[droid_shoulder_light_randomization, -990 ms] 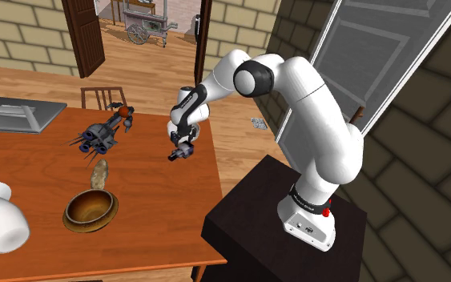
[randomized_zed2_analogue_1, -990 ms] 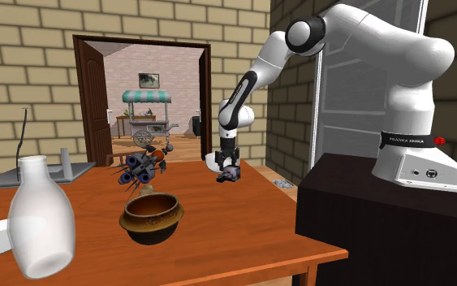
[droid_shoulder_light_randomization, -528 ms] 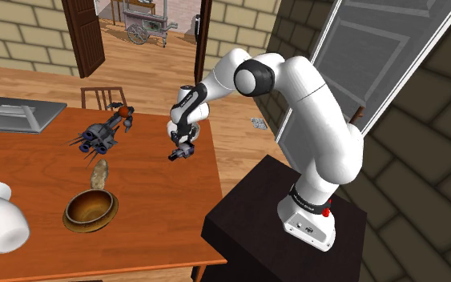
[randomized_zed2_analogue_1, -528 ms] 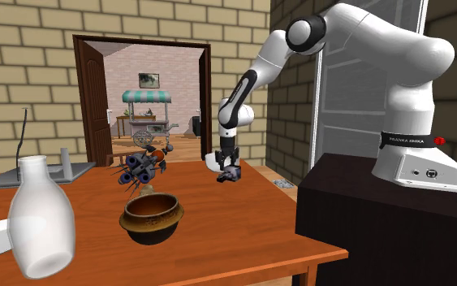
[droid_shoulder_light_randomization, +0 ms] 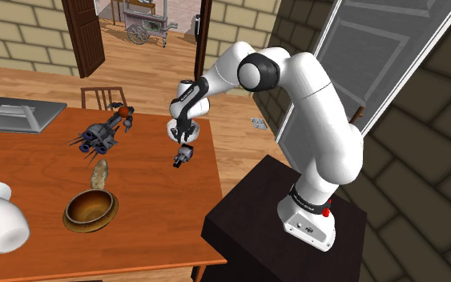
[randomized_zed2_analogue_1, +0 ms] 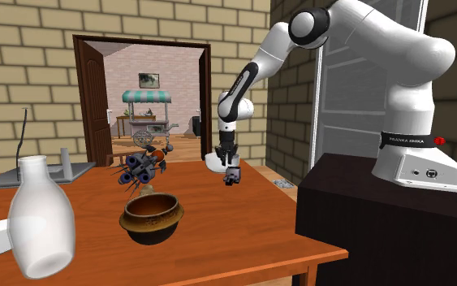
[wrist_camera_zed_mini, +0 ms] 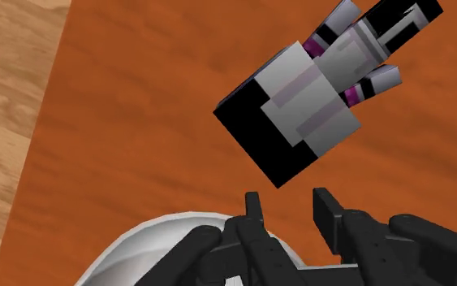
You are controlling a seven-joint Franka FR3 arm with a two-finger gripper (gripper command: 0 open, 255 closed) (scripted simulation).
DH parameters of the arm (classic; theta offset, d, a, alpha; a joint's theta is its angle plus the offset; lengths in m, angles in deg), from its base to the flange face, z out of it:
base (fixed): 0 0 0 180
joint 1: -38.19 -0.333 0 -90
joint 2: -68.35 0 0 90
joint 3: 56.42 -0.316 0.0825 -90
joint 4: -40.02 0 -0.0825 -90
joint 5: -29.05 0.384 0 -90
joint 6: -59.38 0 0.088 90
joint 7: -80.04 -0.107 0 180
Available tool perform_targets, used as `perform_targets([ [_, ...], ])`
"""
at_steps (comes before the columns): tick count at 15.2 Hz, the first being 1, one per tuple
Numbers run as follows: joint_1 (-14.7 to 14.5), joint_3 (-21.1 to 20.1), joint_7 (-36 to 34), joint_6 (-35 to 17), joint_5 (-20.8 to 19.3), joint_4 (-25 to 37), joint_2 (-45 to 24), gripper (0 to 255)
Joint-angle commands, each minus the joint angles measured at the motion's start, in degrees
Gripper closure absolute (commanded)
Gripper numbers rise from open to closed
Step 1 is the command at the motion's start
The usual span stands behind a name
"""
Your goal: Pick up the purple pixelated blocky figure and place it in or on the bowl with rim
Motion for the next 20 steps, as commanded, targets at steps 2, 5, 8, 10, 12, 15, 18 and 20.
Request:
perform_targets([
  [2, -0.9, -0.66, 1.51, -4.0, -0.23, -6.88, 3.56, 0],
  [5, -1.05, -1.23, 2.3, -6.54, -0.2, -9.21, 3.67, 0],
  [8, -0.75, -1.56, 2.43, -7.58, 0.0, -8.02, 1.46, 0],
  [10, -0.56, -1.78, 2.51, -8.23, 0.13, -7.16, -0.05, 0],
  [12, -0.5, -1.84, 2.53, -8.42, 0.16, -6.9, -0.48, 0],
  [15, -0.51, -1.84, 2.53, -8.41, 0.16, -6.9, -0.48, 0],
  [18, -0.51, -1.84, 2.53, -8.41, 0.16, -6.9, -0.47, 0],
  [20, -0.51, -1.84, 2.53, -8.41, 0.16, -6.9, -0.47, 255],
])
